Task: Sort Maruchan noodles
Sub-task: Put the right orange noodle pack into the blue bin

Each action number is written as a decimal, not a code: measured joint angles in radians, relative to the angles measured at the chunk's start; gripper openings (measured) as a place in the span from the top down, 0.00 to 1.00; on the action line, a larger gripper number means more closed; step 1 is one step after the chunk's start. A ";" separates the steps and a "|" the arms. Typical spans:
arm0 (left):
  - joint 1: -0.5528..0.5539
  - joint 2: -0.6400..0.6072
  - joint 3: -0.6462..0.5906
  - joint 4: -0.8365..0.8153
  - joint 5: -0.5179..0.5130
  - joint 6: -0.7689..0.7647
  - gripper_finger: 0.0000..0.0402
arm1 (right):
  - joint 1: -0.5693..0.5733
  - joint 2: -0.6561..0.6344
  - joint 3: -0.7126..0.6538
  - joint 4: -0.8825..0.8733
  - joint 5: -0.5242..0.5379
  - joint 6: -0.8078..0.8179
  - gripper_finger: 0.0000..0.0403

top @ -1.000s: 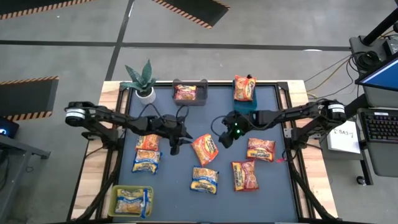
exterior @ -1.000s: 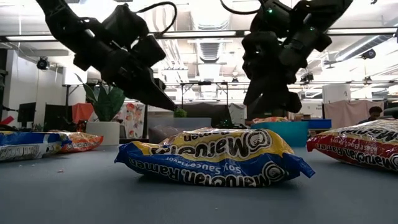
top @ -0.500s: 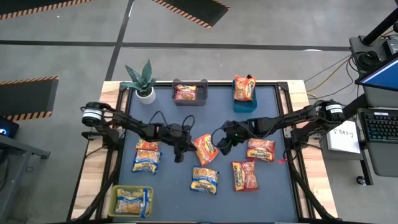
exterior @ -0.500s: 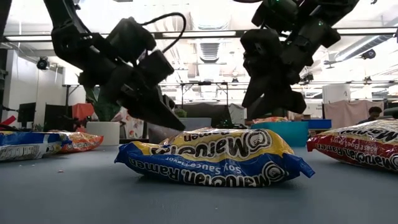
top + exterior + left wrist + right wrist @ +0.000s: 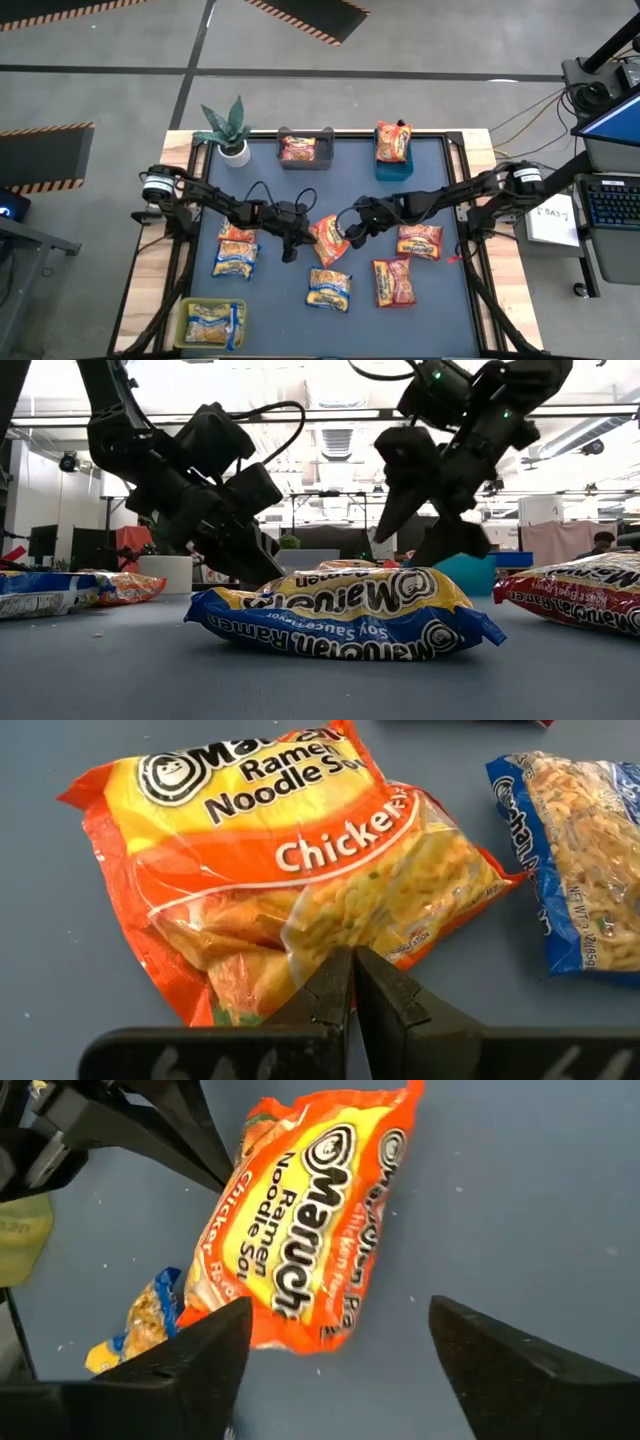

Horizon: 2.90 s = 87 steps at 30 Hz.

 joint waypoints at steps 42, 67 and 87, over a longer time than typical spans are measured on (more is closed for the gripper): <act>0.005 -0.013 -0.031 0.003 -0.011 -0.029 1.00 | -0.110 0.287 0.001 0.531 -0.238 -0.120 0.44; 0.066 -0.611 -0.238 0.216 -0.101 0.040 1.00 | -0.109 0.217 -0.001 0.620 -0.192 -0.290 0.70; 0.111 -0.451 -0.260 0.539 0.113 -0.259 0.20 | 0.046 0.000 -0.219 1.155 0.103 -0.946 0.73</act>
